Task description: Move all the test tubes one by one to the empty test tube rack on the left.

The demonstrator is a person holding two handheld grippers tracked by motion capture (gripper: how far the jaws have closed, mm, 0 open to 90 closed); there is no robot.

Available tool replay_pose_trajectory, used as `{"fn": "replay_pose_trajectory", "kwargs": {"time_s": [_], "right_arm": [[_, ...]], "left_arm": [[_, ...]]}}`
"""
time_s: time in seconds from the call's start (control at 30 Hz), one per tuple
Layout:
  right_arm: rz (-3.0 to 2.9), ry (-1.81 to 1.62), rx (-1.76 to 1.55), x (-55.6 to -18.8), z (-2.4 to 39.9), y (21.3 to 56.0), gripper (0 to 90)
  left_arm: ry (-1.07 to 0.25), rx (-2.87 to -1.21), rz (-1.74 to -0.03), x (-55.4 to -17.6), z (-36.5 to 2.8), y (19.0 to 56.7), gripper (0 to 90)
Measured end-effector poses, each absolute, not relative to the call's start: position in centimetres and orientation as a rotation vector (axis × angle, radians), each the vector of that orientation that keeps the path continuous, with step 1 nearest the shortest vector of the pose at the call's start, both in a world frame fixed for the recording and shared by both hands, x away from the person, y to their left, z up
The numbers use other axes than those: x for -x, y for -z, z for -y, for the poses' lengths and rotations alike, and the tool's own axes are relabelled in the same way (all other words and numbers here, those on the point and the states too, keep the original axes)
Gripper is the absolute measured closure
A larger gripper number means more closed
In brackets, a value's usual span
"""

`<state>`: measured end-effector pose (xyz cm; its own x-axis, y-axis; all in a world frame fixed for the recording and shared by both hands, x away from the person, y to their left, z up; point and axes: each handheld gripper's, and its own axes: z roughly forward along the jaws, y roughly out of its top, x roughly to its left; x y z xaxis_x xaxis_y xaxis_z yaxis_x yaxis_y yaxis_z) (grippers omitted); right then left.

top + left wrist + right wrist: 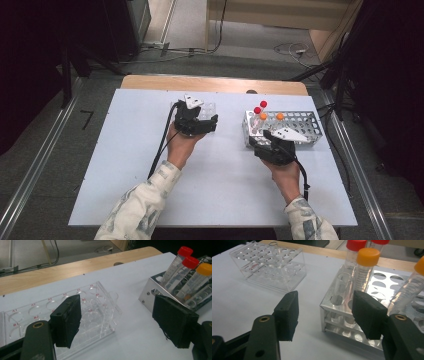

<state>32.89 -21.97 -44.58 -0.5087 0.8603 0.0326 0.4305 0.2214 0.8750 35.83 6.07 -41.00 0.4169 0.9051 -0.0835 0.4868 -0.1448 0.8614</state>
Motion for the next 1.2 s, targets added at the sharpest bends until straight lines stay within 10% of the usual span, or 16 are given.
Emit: {"fn": "replay_pose_trajectory", "kwargs": {"time_s": [1.2], "right_arm": [[-1.968, -1.225, -1.196, -35.0, 21.6, 44.7, 72.7]], "left_arm": [[-0.574, -1.796, -1.164, -33.9, -6.4, 41.7, 23.0]]}}
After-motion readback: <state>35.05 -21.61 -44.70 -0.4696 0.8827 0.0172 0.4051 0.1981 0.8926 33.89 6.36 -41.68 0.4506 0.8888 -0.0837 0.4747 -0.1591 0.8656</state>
